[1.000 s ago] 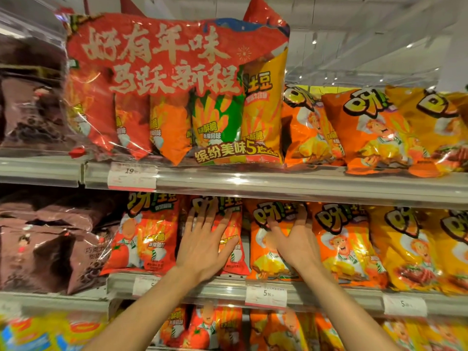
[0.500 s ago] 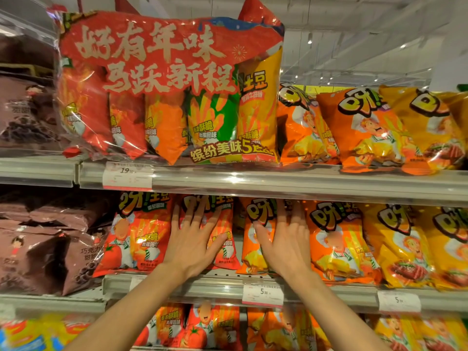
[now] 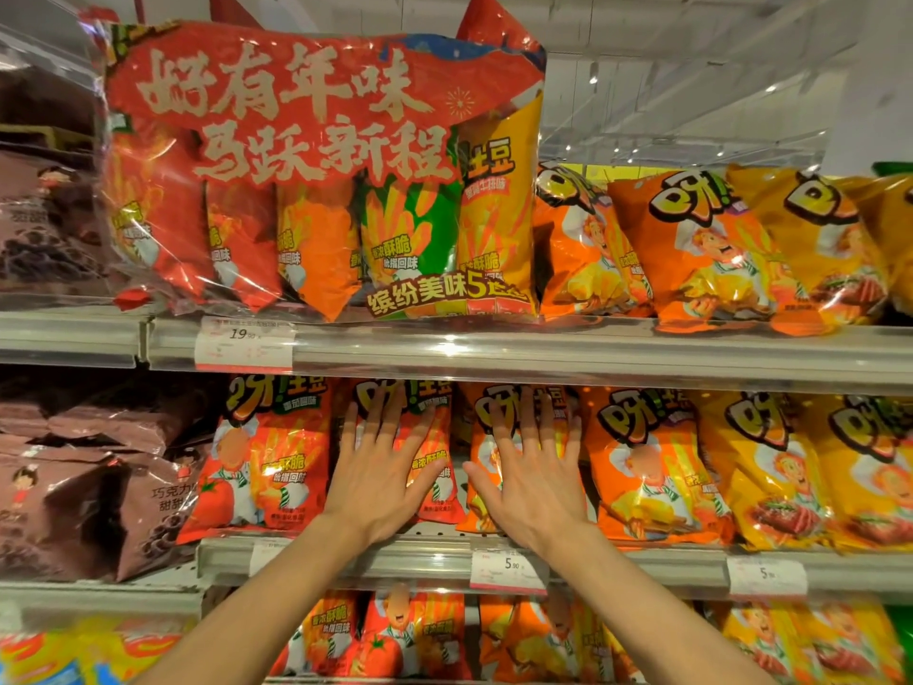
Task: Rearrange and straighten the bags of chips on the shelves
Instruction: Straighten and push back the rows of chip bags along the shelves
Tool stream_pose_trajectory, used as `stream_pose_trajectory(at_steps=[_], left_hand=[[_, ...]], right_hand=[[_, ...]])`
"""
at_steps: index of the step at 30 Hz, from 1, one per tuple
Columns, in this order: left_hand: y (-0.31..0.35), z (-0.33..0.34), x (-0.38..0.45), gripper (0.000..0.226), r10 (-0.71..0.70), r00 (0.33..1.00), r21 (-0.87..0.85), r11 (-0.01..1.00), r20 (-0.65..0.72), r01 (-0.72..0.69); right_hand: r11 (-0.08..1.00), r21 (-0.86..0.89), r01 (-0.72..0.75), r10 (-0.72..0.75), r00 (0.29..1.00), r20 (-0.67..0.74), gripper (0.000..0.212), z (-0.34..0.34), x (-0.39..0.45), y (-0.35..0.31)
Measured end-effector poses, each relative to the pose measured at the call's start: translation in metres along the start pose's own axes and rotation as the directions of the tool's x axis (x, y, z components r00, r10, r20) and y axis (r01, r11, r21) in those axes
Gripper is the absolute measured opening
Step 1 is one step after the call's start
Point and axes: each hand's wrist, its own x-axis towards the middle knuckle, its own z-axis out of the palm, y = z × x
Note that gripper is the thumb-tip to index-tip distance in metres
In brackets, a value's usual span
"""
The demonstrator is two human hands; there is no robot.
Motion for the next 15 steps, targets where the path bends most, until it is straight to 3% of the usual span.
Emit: stream_pose_trajectory(at_steps=[12, 15], left_hand=[[0.001, -0.003, -0.001, 0.065, 0.013, 1.0, -0.034, 0.999, -0.008, -0.013], [0.011, -0.009, -0.005, 0.065, -0.003, 0.999, -0.102, 0.995, -0.032, 0.0]], right_hand=[[0.999, 0.005, 0.041, -0.041, 0.997, 0.066, 0.074, -0.004, -0.004, -0.007], [0.999, 0.053, 0.011, -0.012, 1.0, 0.018, 0.071, -0.015, -0.014, 0.001]])
